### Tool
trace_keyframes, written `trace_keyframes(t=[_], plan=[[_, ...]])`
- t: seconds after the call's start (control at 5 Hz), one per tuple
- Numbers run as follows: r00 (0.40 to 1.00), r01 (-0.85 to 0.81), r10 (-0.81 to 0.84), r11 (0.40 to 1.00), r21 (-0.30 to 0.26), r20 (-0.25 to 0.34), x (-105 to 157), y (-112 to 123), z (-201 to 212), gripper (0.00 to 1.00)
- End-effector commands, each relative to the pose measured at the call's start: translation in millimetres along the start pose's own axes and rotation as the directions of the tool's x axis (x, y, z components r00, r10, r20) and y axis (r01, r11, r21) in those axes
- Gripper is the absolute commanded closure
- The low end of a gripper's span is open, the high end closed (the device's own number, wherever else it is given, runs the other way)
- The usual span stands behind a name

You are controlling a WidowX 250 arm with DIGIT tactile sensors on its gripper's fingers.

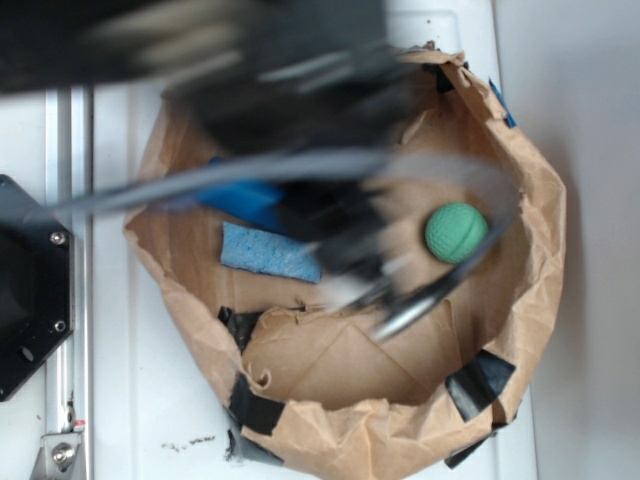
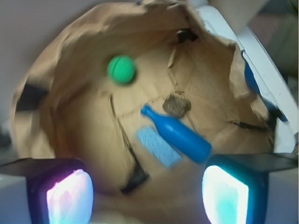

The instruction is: Grab the rock.

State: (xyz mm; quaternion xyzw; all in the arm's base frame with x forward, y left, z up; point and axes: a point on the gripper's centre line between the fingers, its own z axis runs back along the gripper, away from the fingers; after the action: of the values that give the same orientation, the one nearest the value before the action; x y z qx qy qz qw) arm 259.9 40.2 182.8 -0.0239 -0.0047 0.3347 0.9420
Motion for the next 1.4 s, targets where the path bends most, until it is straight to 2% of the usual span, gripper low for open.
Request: trace_keyframes(t=[0.0, 0.4, 0.6, 0.8, 1.0, 1.2], plan=[[0.998, -0.031, 0.033, 0.999, -0.036, 0.055, 6.4, 9.4, 19.5, 0.0], [0.998, -0.031, 0.033, 0.999, -0.036, 0.055, 6.4, 9.4, 19.5, 0.0], [1.0, -0.019, 0.019, 1.0, 0.024, 0.02, 10.2, 17.4, -20.4, 0.0], [0.998, -0.066, 0.064, 0.996, 0.056, 0.03, 9.6, 26.5, -57.7, 0.0], [0.994, -0.091, 0.091, 0.996, 0.001, 0.06, 9.2, 27.6, -77.8, 0.0], [0.994, -0.081, 0.08, 0.997, 0.011, 0.072, 9.8, 29.5, -94.1, 0.0]])
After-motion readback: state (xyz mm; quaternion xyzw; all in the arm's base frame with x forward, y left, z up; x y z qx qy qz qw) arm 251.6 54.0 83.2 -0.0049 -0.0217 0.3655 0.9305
